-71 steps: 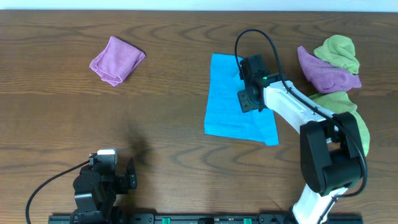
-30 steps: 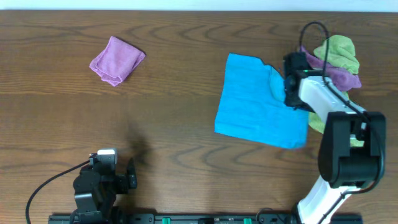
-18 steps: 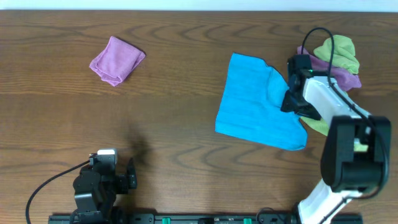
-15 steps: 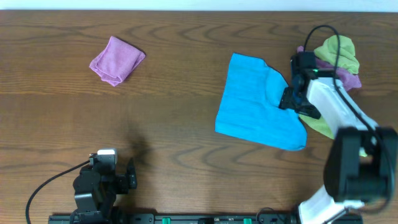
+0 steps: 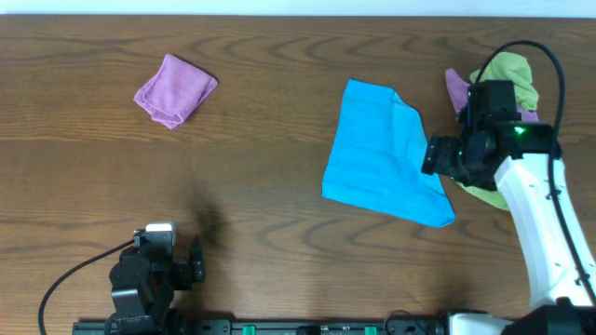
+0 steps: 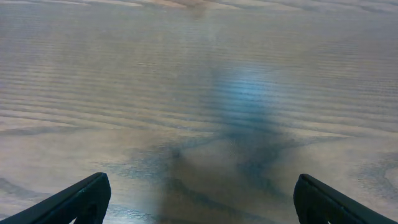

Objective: Fold the cloth
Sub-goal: 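Release the blue cloth and move the right gripper to its lower-right corner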

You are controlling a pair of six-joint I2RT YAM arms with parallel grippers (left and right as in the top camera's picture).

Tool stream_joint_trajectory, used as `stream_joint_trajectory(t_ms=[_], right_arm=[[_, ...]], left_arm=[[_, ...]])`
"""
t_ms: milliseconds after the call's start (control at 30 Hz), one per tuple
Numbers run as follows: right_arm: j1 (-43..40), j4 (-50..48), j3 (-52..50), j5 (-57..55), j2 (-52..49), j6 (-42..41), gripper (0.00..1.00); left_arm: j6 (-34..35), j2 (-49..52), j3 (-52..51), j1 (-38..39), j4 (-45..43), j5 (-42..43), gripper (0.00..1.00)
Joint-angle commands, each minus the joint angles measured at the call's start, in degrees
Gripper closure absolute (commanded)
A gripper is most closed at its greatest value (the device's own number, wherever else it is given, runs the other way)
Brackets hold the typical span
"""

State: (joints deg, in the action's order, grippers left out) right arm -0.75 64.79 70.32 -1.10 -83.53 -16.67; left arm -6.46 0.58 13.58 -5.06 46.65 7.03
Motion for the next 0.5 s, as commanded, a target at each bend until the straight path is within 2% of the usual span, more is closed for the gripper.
stream_joint_trajectory(t_ms=[0,167,267,467], right_arm=[[-1.4,2.6,-0.2,1.1,0.3,2.3,0.17],[-3.9,4.1,-3.4,6.8,2.4,4.2,0.19],[-7.2,3.0,-7.8,9.9,6.4,5.8,0.21],[-14.5,-0.9,-17.2,19.1,16.2,9.6,0.20]], left_arm=[[-0.9,-0.4,-2.3,0.2,1.3,-1.0,0.05],[7.8,-0.1,-1.9,0.2,-5.4,11.7,0.05],[15.3,2.1,-0.6,0.2,-7.0,16.9,0.05],[18.8,13.4,4.2,0.3,-8.4,26.3,0.05]])
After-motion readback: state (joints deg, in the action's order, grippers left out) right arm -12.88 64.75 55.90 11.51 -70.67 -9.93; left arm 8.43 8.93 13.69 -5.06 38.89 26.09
